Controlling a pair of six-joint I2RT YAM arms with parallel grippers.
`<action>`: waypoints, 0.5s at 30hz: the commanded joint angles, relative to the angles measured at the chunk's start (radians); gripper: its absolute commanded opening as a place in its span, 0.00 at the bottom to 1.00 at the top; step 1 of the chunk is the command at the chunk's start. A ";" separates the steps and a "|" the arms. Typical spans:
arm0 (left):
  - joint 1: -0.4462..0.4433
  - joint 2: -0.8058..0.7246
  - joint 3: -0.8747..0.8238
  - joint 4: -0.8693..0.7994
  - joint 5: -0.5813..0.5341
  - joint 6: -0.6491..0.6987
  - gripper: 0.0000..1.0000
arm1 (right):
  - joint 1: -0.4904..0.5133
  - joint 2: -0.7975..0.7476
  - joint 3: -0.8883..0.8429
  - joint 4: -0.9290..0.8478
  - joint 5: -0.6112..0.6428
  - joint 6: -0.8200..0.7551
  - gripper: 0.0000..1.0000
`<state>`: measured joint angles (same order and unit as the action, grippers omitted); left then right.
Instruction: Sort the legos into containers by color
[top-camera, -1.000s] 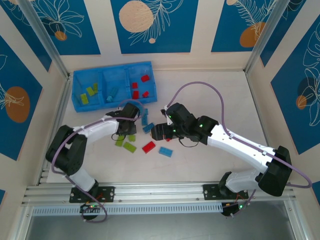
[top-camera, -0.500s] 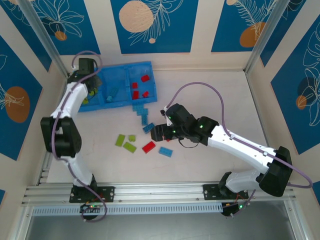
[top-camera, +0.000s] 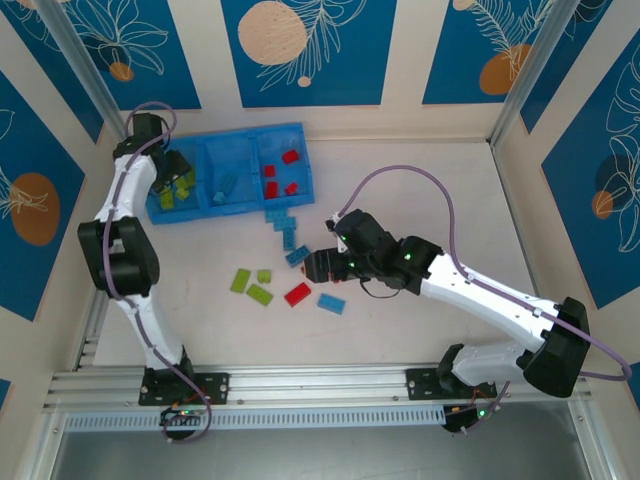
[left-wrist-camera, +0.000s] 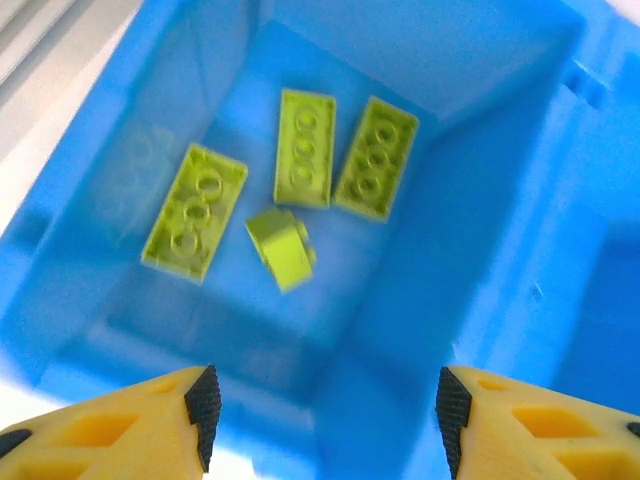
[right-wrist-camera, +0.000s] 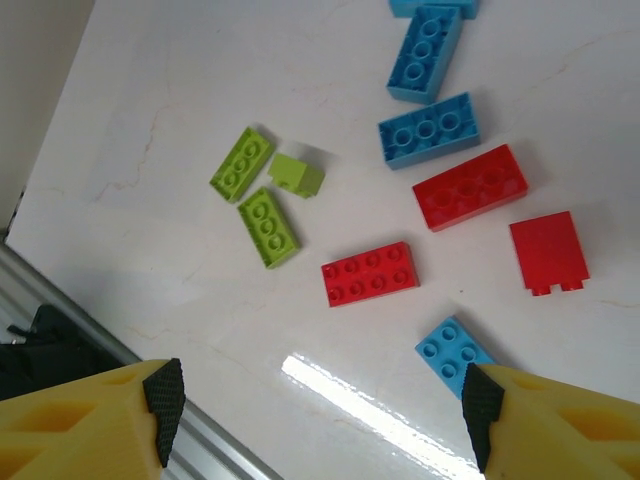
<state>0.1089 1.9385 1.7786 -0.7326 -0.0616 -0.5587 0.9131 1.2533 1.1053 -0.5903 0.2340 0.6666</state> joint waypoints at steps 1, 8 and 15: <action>-0.046 -0.256 -0.143 0.046 0.067 -0.018 0.60 | -0.018 0.010 -0.031 -0.004 0.088 0.057 0.77; -0.362 -0.699 -0.443 0.053 0.031 0.103 0.59 | -0.071 0.062 -0.062 -0.034 0.168 0.058 0.80; -0.658 -0.858 -0.583 -0.055 0.207 0.437 0.66 | -0.131 0.225 -0.063 -0.006 0.128 0.039 0.83</action>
<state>-0.5083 1.0645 1.2366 -0.6971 0.0395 -0.3462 0.7998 1.4193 1.0527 -0.6022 0.3634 0.7101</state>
